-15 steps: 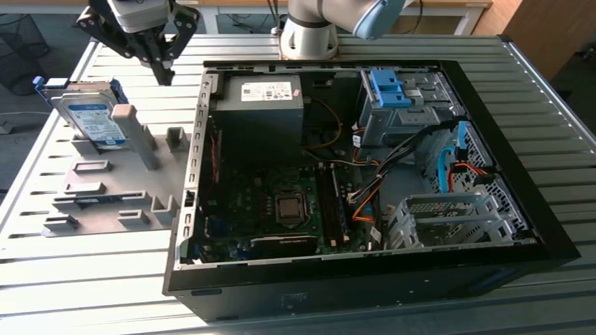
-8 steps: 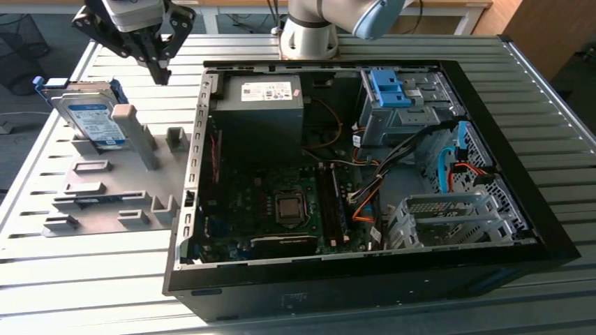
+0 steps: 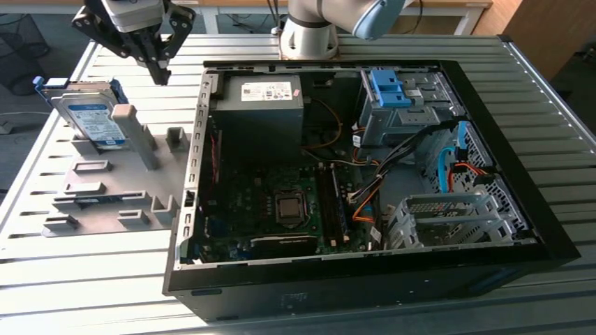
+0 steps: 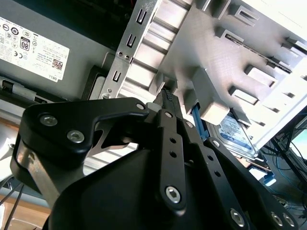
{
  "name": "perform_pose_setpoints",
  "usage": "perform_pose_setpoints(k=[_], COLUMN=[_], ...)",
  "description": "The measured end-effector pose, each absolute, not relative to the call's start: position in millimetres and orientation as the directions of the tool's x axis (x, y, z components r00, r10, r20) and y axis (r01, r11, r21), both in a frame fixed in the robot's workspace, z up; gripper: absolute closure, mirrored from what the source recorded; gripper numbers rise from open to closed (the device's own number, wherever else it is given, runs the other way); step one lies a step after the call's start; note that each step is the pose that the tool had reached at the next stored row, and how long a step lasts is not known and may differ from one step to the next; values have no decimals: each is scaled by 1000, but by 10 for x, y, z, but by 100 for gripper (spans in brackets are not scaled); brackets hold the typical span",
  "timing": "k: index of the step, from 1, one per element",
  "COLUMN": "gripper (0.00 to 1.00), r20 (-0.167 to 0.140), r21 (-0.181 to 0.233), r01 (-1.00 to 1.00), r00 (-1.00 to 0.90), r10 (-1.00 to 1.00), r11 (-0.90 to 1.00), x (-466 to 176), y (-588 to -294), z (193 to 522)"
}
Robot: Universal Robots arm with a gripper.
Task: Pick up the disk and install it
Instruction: 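Reach for the disk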
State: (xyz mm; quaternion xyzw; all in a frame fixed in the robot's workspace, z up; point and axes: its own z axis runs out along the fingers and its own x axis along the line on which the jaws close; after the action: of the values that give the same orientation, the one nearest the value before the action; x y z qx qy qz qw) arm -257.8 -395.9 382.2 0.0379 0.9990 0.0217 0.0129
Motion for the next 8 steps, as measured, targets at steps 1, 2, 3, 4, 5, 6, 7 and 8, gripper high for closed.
perform_pose_setpoints(k=[1,2,3,4,5,6,7,8], gripper=[89,89,89,89,89,89,89,89], r20=[-24,-24,-24,-24,-24,-24,-24,-24], r21=[44,44,44,44,44,44,44,44], r01=[75,75,75,75,75,75,75,75], r00=[-997,-997,-997,-997,-997,-997,-997,-997], r10=[76,76,76,76,76,76,76,76], r11=[996,996,996,996,996,996,996,996], x=[-2579,-2580,-2582,-2585,-2588,-2590,-2593,-2597], y=[-3959,-3959,-3959,-3959,-3959,-3959,-3959,-3959], z=[3821,3821,3820,3820,3820,3820,3819,3819])
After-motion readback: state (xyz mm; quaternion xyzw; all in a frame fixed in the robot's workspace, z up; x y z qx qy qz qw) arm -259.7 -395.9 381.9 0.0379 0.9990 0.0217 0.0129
